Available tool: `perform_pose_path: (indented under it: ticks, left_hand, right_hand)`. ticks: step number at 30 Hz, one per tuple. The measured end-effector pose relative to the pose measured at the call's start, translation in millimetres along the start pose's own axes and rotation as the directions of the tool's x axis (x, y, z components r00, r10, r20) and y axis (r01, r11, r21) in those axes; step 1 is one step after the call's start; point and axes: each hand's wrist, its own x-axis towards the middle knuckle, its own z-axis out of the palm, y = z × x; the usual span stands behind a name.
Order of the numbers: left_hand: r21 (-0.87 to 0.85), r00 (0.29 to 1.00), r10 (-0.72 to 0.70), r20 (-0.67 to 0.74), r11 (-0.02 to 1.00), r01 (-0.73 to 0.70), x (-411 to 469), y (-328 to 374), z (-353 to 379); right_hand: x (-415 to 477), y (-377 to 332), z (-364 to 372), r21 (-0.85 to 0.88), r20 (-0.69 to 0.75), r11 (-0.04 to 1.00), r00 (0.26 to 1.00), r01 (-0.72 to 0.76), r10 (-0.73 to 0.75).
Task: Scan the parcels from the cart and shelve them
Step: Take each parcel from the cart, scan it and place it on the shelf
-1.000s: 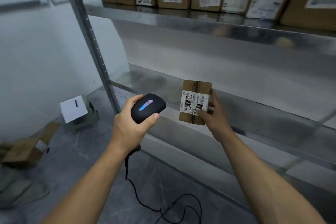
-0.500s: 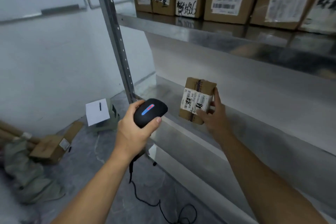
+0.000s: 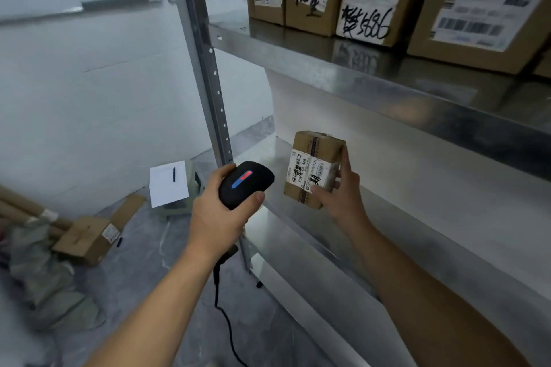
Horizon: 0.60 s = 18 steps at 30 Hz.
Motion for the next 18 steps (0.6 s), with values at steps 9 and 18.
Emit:
perform_pose_path:
  ticks: [9, 18]
  left_hand:
    - [0.001, 0.988, 0.002, 0.157, 1.0, -0.002, 96, -34, -12]
    - [-0.021, 0.957, 0.014, 0.291, 1.0, -0.008, 182, -66, -30]
  right_hand:
    - [54, 3, 65, -0.012, -0.094, 0.998, 0.993, -0.067, 0.065]
    - [93, -1, 134, 0.019, -0.248, 0.99, 0.958, -0.141, 0.142]
